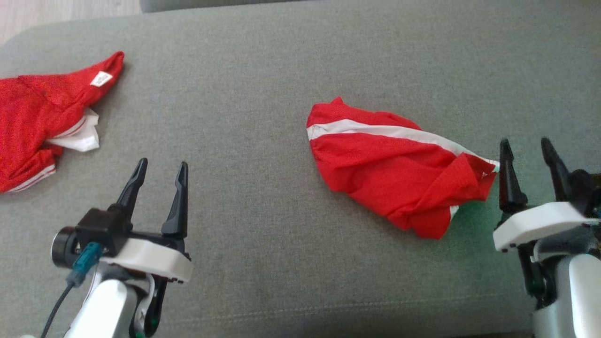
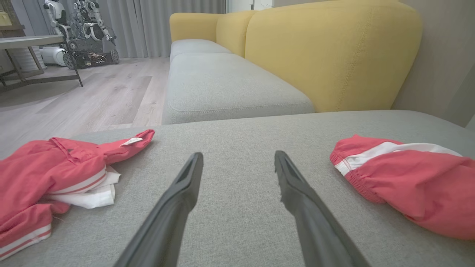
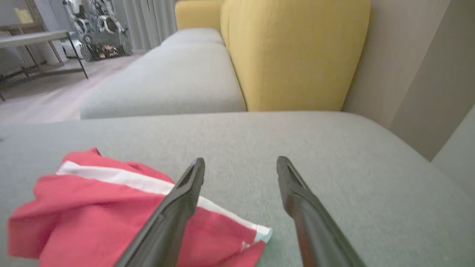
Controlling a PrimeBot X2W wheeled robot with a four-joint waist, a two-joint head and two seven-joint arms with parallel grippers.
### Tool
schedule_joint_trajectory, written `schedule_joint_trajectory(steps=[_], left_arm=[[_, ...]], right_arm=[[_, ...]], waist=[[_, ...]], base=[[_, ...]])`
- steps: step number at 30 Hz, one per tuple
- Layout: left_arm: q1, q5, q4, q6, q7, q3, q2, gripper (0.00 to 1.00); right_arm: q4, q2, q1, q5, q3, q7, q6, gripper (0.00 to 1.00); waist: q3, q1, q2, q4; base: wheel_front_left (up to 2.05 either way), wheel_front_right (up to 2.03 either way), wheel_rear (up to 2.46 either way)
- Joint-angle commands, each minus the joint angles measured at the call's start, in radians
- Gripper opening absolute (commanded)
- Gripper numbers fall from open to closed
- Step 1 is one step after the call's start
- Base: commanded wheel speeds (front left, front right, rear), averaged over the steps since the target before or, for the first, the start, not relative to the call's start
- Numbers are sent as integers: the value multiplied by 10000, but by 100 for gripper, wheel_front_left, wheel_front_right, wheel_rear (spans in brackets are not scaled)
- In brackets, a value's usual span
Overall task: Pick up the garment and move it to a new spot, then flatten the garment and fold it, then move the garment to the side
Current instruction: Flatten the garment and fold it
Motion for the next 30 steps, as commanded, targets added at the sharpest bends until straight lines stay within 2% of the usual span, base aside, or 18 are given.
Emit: schedule_joint_trajectory(steps=[1, 8, 14, 24, 30], left_arm=[[-245, 83, -253, 5, -122, 459, 150, 100], [175, 54, -215, 129, -119, 463, 167, 100], [481, 8, -279, 216, -39, 424, 206, 100], [687, -19, -544, 372, 183, 358, 306, 100], [476, -40, -634, 304, 222, 257, 299, 100]], right_arm=[[-727, 7, -72, -3, 430, -238, 75, 100], [-1780, 44, 498, 61, 1326, -398, 75, 100], [-1931, 48, 1100, 363, 1880, -326, 75, 100], [-1905, 50, 1404, 547, 2010, -330, 75, 100], [-1906, 50, 1360, 585, 1987, -289, 75, 100]], waist=[[-175, 0, 0, 21], [-727, 0, 0, 74], [-1015, 0, 0, 94], [-1142, 0, 0, 137], [-1046, 0, 0, 172]], base=[[0, 0, 0], [0, 0, 0], [0, 0, 0], [0, 0, 0], [0, 0, 0]])
